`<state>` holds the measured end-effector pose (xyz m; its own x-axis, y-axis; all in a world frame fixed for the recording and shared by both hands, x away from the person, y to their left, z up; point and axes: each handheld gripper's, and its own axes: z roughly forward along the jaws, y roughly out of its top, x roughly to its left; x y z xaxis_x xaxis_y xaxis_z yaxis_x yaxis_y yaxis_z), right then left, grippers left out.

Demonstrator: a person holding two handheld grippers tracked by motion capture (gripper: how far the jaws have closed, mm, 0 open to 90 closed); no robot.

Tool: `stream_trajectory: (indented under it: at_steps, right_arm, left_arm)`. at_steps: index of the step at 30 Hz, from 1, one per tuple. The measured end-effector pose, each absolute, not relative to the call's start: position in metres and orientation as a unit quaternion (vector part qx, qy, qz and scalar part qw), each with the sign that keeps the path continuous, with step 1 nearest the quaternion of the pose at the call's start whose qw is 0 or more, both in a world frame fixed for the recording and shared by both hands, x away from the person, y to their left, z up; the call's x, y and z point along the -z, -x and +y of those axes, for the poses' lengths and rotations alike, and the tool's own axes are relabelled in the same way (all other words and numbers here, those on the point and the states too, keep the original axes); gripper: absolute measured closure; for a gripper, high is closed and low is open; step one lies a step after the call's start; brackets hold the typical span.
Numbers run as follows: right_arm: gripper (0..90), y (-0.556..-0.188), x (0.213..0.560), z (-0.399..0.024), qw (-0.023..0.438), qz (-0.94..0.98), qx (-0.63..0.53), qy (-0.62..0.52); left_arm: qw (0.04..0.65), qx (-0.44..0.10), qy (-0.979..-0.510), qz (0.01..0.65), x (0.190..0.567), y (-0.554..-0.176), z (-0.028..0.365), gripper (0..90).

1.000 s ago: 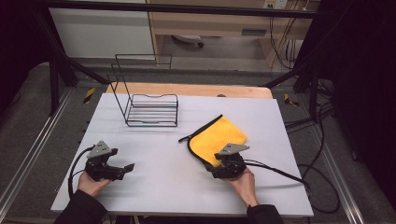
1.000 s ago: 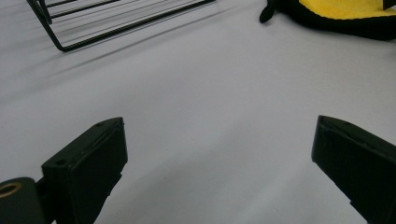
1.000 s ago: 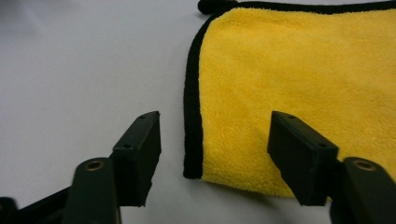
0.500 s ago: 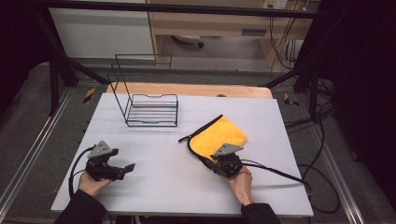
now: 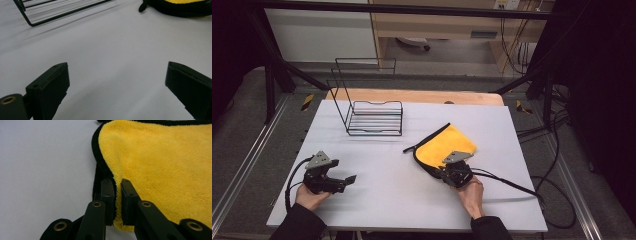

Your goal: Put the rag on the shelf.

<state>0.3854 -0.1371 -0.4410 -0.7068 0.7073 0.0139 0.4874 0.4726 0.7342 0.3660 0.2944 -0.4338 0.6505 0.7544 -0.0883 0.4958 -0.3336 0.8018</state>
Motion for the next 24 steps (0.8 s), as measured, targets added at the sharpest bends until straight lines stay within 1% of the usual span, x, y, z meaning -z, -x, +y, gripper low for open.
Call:
stream_trajectory:
  at_steps: [5,6,10,17,19,20,21,22,23,24]
  right_arm:
    - [83.1,-0.374,0.431,-0.145,0.151,0.852,-0.363,-0.347]
    - [83.1,-0.367,0.429,-0.149,0.151,0.857,-0.357,-0.341]
    - [83.1,-0.359,0.428,-0.157,0.14,0.86,-0.357,-0.338]
    - [82.6,-0.333,0.428,-0.172,0.115,0.868,-0.36,-0.323]
    - [81.8,-0.332,0.43,-0.172,0.112,0.867,-0.36,-0.325]
    - [77.7,-0.333,0.435,-0.173,0.104,0.865,-0.365,-0.33]
    - [77.7,-0.333,0.435,-0.173,0.104,0.865,-0.365,-0.33]
    - [69.0,-0.334,0.437,-0.174,0.092,0.861,-0.375,-0.331]
    - [69.0,-0.334,0.437,-0.174,0.092,0.861,-0.375,-0.331]
    - [56.3,-0.335,0.436,-0.175,0.084,0.851,-0.392,-0.34]
  left_arm:
    - [0.426,-0.152,-0.802,0.389,0.433,-0.365,0.295,5.6]
    - [0.426,-0.153,-0.802,0.39,0.433,-0.365,0.295,5.6]
    - [0.425,-0.151,-0.802,0.391,0.433,-0.365,0.294,5.6]
    - [0.424,-0.149,-0.803,0.39,0.432,-0.364,0.292,5.6]
    - [0.424,-0.149,-0.804,0.39,0.431,-0.364,0.289,5.6]
    - [0.423,-0.149,-0.805,0.39,0.431,-0.363,0.288,5.6]
    - [0.422,-0.148,-0.805,0.389,0.431,-0.363,0.286,5.6]
    - [0.42,-0.149,-0.807,0.387,0.43,-0.363,0.285,5.5]
    - [0.419,-0.149,-0.807,0.387,0.43,-0.363,0.282,5.5]
    - [0.419,-0.148,-0.807,0.388,0.429,-0.363,0.28,5.5]
